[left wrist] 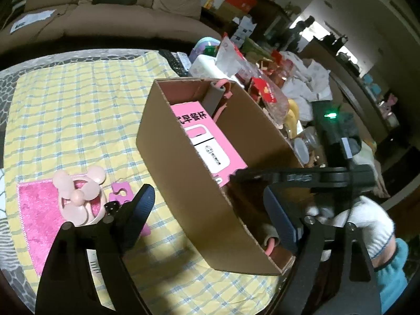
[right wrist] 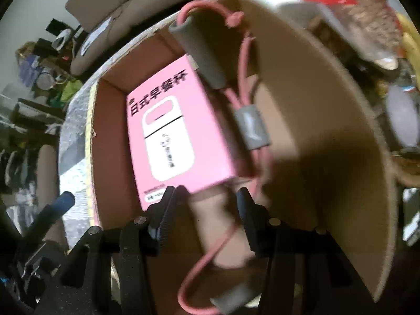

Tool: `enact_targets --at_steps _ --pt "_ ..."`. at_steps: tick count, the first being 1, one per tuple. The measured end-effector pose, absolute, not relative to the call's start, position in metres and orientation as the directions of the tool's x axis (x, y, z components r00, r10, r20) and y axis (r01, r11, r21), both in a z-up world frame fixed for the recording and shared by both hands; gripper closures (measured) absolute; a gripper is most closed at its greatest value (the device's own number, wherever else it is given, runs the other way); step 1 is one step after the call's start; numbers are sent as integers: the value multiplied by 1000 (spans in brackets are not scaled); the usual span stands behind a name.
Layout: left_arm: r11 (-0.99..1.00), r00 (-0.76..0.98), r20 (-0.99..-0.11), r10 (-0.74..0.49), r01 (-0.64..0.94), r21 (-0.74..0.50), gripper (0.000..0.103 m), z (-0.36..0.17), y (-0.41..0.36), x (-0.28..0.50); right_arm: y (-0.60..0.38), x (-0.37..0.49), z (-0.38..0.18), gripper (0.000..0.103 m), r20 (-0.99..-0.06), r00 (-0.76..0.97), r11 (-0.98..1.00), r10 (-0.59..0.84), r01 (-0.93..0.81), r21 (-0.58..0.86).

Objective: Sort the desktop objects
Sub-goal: 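Release the boxed cup in the box and withdraw the left gripper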

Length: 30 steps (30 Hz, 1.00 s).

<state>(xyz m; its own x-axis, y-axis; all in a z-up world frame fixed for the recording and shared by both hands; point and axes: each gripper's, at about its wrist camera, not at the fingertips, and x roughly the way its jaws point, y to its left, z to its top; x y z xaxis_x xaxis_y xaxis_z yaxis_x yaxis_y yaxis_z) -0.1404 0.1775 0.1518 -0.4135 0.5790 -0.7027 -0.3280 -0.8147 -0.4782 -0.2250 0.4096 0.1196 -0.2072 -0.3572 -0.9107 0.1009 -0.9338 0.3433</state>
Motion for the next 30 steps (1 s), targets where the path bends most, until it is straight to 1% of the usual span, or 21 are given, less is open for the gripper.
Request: enact_targets --at_steps 1,2,3,4,5,6,9,11,13,17,22,26,30 --pt "-820 -421 -705 571 -328 -469 14 153 177 -139 414 -222 126 41 -909 -223 -936 -352 103 337" --pt "-826 -428 -707 563 -329 -459 12 154 177 -137 414 -218 132 33 -907 -240 -938 -345 110 328" --pt "-832 -437 -709 554 -330 -446 12 156 177 -135 416 -215 137 29 -905 -259 -941 -337 120 317" --pt "-839 -442 -714 543 -332 -432 9 158 177 -134 417 -211 142 21 -903 -277 -944 -329 132 304" --pt "-845 -445 -721 532 -334 -418 5 160 177 -132 417 -206 148 17 -901 -295 -947 -318 145 287" --pt "-852 -449 -727 519 -335 -402 0 161 177 -130 418 -202 152 17 -900 -303 -948 -313 154 278" --pt "-868 -463 -738 491 -337 -365 0 166 173 -124 417 -193 158 13 -887 -303 -935 -349 173 309" --pt "-877 -478 -740 474 -332 -347 0 169 167 -119 412 -188 160 12 -883 -311 -933 -351 194 302" --pt "-881 -484 -740 467 -328 -341 0 172 161 -115 413 -182 160 11 -883 -313 -933 -350 204 298" --pt "-887 -485 -747 454 -322 -330 0 177 149 -106 412 -167 169 5 -870 -344 -934 -352 193 302" --pt "-889 -495 -741 454 -303 -342 0 183 120 -94 399 -151 184 4 -848 -388 -930 -361 212 299" --pt "-902 -515 -741 431 -281 -329 0 186 87 -82 379 -132 199 3 -826 -435 -930 -358 244 275" --pt "-922 -542 -746 387 -245 -300 0 184 47 -71 346 -110 215 3 -793 -501 -926 -347 318 204"
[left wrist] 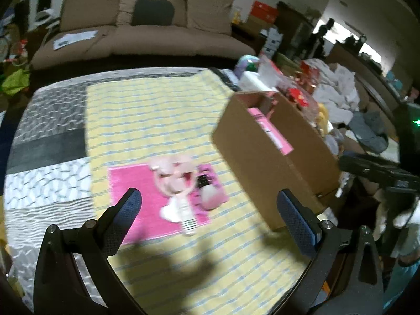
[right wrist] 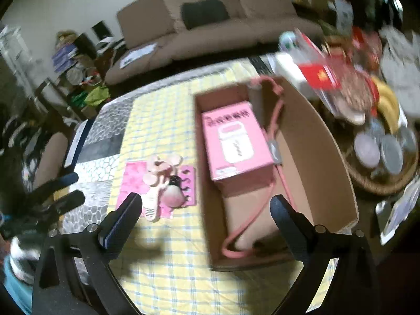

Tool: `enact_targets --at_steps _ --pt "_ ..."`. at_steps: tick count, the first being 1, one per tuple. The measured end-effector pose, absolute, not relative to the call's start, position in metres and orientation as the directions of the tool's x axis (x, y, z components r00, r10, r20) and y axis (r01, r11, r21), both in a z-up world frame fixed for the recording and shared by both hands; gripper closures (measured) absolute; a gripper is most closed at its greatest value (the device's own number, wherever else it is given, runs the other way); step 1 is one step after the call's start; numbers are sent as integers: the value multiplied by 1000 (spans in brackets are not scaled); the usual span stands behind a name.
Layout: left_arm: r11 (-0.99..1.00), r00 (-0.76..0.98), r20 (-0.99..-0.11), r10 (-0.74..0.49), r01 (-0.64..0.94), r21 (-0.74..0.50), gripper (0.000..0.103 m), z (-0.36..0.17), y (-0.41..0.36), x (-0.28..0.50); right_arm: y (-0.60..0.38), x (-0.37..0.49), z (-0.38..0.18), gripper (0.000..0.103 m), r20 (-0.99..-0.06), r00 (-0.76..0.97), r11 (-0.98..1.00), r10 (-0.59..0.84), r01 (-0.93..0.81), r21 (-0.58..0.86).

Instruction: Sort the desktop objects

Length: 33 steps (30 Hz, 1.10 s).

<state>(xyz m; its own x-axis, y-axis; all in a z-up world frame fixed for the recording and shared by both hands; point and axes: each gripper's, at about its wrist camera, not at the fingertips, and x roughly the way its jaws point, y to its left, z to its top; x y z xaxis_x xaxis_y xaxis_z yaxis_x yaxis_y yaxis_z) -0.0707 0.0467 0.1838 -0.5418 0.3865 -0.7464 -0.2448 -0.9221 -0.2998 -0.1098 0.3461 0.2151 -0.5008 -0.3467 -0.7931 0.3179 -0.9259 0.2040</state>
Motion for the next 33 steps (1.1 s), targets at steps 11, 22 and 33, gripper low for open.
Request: enact_targets --at_steps 11,22,33 --pt "-946 -527 -786 323 -167 -276 0 130 -21 -38 244 -53 211 3 -687 -599 -860 -410 505 73" --pt "-936 -496 -796 346 -127 -328 0 87 -43 -35 212 -53 136 17 -714 -552 -868 -431 469 161" --pt "-903 -453 -787 418 -114 -414 1 54 -44 -58 191 -76 57 50 -777 -451 -872 -440 423 248"
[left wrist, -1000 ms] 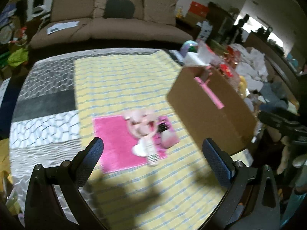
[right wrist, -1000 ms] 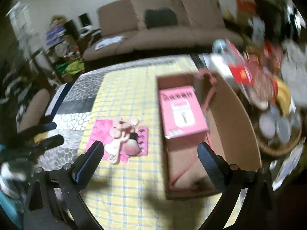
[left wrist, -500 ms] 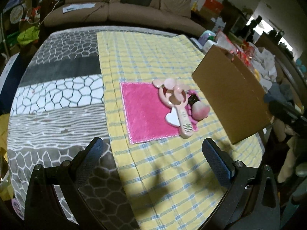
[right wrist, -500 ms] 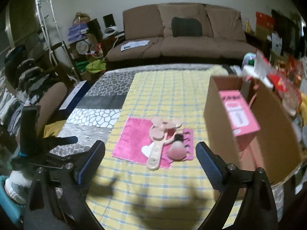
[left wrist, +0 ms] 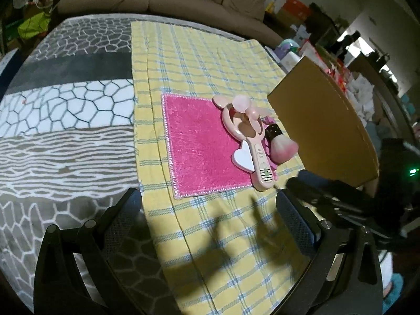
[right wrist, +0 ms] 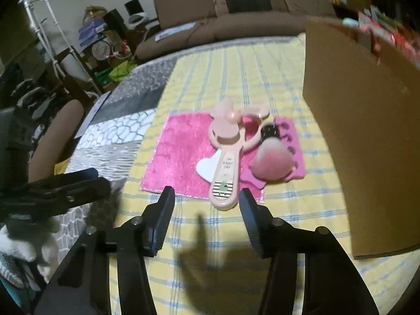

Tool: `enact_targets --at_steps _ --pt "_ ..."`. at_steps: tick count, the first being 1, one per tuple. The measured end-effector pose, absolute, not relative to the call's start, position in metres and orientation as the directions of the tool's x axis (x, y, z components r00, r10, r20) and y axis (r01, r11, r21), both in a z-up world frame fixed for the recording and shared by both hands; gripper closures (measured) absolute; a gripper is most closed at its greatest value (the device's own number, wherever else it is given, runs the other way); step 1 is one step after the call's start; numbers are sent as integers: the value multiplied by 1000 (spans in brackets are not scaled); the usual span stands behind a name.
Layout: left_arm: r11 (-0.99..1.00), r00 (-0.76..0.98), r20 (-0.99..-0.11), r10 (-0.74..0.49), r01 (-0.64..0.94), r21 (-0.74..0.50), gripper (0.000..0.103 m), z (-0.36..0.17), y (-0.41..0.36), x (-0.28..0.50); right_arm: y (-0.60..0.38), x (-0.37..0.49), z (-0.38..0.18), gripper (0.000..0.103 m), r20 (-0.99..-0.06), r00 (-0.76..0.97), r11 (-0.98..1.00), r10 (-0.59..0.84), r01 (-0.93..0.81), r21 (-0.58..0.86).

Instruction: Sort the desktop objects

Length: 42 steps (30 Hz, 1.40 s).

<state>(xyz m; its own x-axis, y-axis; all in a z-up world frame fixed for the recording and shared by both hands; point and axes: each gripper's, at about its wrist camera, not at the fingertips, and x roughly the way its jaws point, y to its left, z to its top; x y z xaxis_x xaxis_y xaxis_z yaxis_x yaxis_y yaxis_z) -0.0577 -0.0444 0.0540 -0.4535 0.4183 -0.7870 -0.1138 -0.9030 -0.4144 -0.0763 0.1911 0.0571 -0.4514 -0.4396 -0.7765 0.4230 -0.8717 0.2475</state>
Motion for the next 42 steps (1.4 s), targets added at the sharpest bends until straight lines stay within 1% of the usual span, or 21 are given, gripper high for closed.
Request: enact_targets --at_steps 6,10,12,13,19,23,27,32,35,39,40,41,42 --pt "-879 -444 -773 453 -80 -469 1 42 -49 -74 182 -90 36 50 -800 -458 -890 -387 414 194" --pt "-863 -435 -765 476 -62 -502 1 33 -52 -81 179 -97 24 51 -805 -456 -891 -380 415 185" --pt "-860 -428 -765 481 -61 -507 1 30 -51 -83 178 -100 17 65 -809 -445 -886 -385 423 189" --pt "-858 -425 -764 485 -60 -511 1 28 -51 -83 178 -101 14 66 -812 -436 -883 -388 428 192" --pt "-827 -415 -742 526 -45 -561 1 26 -50 -89 172 -101 6 65 -822 -441 -879 -360 456 140" --pt "-808 -408 -728 551 -43 -588 1 26 -45 -92 169 -101 7 66 -819 -455 -877 -350 466 116" --pt "-779 -397 -707 585 -31 -626 1 24 -38 -97 178 -103 8 66 -801 -426 -867 -420 450 215" --pt "-718 -399 -664 632 22 -696 1 18 -35 -111 199 -106 8 66 -742 -339 -802 -579 400 443" --pt "-714 -396 -669 629 46 -699 1 13 -30 -123 205 -103 6 66 -704 -281 -748 -652 387 538" --pt "-736 -387 -697 603 66 -673 2 5 -24 -140 206 -98 5 67 -693 -249 -725 -677 389 569" --pt "-740 -384 -702 600 66 -669 4 4 -23 -143 207 -97 5 69 -688 -243 -719 -683 388 577" --pt "-745 -384 -706 595 66 -664 8 3 -21 -146 209 -97 5 79 -677 -234 -706 -698 385 595" --pt "-750 -384 -710 590 65 -659 13 2 -19 -149 210 -98 5 83 -662 -221 -689 -716 379 618"
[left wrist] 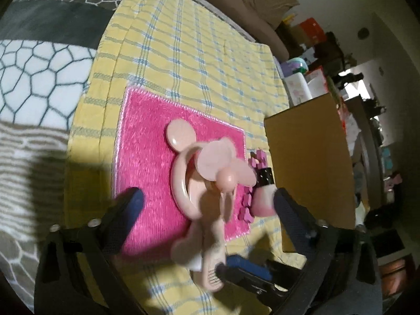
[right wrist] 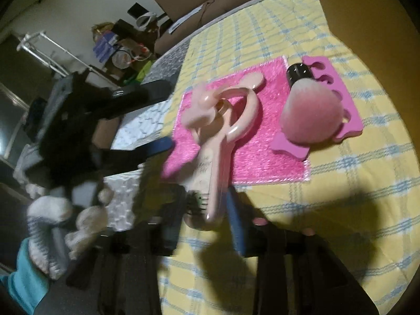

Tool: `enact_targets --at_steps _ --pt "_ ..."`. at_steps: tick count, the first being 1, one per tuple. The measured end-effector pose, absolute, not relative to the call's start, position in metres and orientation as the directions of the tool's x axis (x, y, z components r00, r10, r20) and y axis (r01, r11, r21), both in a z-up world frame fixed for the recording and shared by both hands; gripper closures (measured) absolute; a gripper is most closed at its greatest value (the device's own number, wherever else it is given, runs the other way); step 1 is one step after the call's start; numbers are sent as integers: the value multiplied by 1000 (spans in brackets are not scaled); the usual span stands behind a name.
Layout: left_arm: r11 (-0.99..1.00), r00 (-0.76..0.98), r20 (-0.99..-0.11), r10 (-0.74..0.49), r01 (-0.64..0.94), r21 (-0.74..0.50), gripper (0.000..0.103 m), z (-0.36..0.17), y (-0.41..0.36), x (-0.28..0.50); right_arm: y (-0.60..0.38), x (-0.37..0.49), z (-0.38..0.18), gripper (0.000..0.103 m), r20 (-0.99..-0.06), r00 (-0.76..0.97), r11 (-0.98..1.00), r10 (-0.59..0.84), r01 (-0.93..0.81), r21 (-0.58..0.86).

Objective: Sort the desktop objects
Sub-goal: 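Grasp the pink fan handle with the right gripper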

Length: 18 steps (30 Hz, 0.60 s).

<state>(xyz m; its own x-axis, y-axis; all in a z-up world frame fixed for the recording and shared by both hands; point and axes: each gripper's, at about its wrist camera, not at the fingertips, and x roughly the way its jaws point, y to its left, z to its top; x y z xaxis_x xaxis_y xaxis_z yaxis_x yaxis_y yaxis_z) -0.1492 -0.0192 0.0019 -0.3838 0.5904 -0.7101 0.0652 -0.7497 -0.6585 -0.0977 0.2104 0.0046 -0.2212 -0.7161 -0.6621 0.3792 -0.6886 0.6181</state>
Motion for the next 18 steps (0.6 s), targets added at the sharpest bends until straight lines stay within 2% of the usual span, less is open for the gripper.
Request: enact_targets --at_steps 2,4,7,8,9,11,13,18 --pt "-759 -381 -721 579 71 -647 14 -1 -16 -155 212 -98 4 83 -660 -213 -684 -721 372 627" --pt "-760 -374 -726 577 80 -645 14 -3 -14 -160 211 -98 0 83 -698 -212 -717 -684 370 591" --pt "-760 -369 -726 580 74 -645 12 -4 -13 -162 215 -98 1 83 -683 -214 -707 -699 352 613" --pt "-765 -366 -731 577 71 -640 12 -5 -11 -163 214 -96 4 80 -687 -228 -715 -690 363 597" --pt "-769 -362 -733 576 67 -636 12 -5 -10 -164 213 -96 7 68 -686 -236 -717 -688 370 591" --pt "-770 -362 -734 574 65 -634 13 -5 -9 -164 209 -97 11 55 -683 -252 -719 -685 381 581" --pt "-769 -363 -734 575 68 -636 13 -5 -10 -162 201 -93 14 55 -697 -266 -732 -666 410 544" --pt "-768 -360 -735 575 72 -636 13 -5 -11 -160 168 -79 8 53 -796 -295 -797 -528 497 345"
